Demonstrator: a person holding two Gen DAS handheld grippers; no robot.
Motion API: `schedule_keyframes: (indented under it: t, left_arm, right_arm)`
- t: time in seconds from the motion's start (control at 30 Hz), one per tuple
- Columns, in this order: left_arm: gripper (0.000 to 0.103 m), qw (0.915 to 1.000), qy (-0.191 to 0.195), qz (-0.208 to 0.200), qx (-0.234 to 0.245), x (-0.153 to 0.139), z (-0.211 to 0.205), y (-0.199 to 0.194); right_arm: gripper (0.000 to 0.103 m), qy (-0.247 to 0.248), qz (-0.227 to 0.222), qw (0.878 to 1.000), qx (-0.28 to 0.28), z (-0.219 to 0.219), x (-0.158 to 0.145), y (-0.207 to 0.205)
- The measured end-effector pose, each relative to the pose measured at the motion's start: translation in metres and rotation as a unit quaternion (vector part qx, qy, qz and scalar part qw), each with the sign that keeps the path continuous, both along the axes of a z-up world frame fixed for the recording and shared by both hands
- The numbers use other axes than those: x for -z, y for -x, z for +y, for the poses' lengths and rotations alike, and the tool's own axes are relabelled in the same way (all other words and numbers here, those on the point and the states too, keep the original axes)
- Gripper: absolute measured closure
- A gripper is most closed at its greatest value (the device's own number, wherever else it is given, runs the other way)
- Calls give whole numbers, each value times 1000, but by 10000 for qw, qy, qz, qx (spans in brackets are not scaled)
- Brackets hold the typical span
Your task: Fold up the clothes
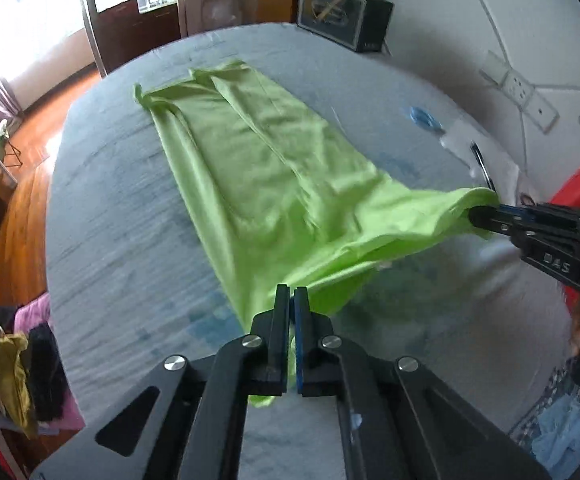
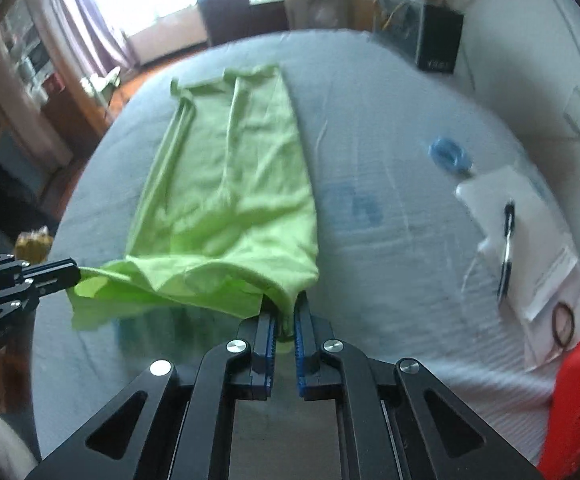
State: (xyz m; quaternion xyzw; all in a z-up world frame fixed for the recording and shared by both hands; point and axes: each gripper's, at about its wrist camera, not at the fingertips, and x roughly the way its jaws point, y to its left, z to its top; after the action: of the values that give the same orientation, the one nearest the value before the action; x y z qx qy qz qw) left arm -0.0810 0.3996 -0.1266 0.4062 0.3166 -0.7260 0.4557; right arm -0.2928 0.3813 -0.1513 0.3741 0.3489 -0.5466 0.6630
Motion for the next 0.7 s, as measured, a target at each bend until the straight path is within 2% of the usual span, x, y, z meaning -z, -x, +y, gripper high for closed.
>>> schedule_keyframes:
  t: [0.1, 0.2, 0.33, 0.4, 0.47, 0.53, 0.57, 0.7]
  left_arm:
    - [101, 9999, 120, 61, 102, -9, -33, -13]
    - [101, 9995, 78, 182, 237, -4, -81, -21]
    - [101, 9957, -354, 304, 798, 17, -119, -19]
    - [100, 9919, -626, 346, 1049, 26, -127, -17]
    - [85, 9877, -861, 342, 1257, 34, -127, -10]
    - [31, 9857, -974, 340, 1334, 42, -121, -3]
    - [24, 9855, -994, 314, 1342, 47, -118, -1]
    - [23, 9841, -1187, 251, 1301, 63, -100, 1]
  right_arm:
    - [95, 194, -182, 9993, 252, -15, -17, -7]
    - [95, 129, -112, 9991, 388, -48, -15, -19]
    - [95, 43, -19, 9984, 569, -92, -14, -35]
    - [95, -185, 46, 9972, 726, -105, -4, -35]
    - [95, -476, 28, 9942, 968, -109, 8, -25]
    - [95, -637, -92, 9903, 1234, -109, 18, -13]
    - [95, -663, -161, 9888, 1324, -107, 20, -8]
    - [95, -606, -299, 9868, 1474, -93, 23, 2]
